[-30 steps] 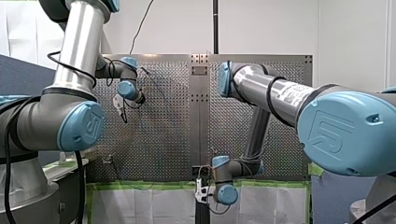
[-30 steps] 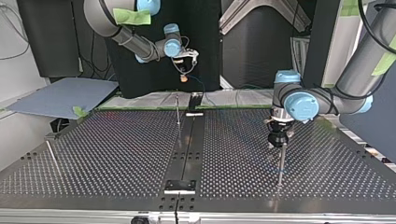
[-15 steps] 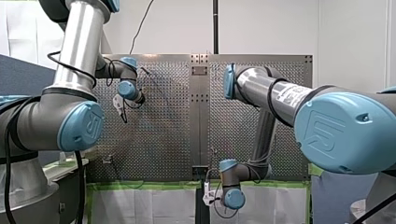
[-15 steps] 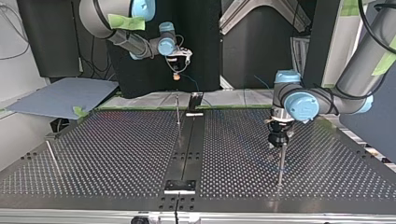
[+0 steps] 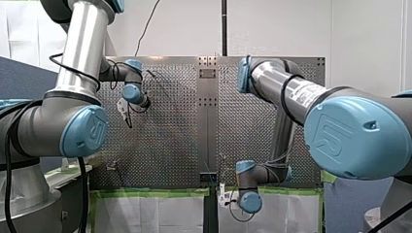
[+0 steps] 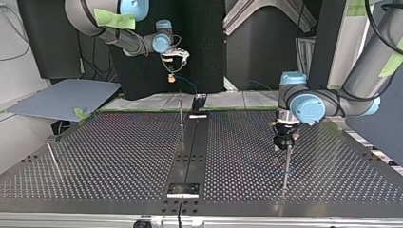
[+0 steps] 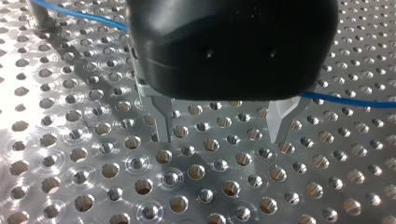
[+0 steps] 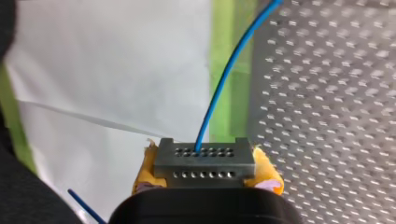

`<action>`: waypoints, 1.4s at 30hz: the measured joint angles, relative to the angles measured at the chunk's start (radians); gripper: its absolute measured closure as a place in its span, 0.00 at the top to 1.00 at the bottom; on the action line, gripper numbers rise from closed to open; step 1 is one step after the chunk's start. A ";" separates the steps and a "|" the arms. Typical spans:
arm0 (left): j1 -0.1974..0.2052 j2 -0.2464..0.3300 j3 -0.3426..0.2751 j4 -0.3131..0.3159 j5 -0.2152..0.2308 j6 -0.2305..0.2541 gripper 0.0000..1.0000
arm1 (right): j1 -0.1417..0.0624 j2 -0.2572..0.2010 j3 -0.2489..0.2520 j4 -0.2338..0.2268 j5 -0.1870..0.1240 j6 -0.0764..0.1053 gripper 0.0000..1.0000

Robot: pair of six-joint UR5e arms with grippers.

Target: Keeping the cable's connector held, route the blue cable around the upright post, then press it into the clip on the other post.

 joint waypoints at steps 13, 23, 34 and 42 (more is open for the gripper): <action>0.001 0.000 0.000 -0.001 -0.008 -0.017 1.00 | -0.004 -0.069 0.132 -0.116 0.025 -0.029 0.00; 0.001 0.000 0.000 -0.004 -0.031 -0.021 1.00 | -0.009 -0.163 0.241 -0.181 0.030 -0.025 0.00; -0.002 0.000 0.000 -0.028 -0.080 -0.022 1.00 | -0.029 -0.214 0.315 -0.211 0.014 -0.003 0.00; -0.009 0.001 0.000 -0.074 -0.120 -0.031 1.00 | -0.043 -0.215 0.317 -0.216 -0.014 -0.020 0.00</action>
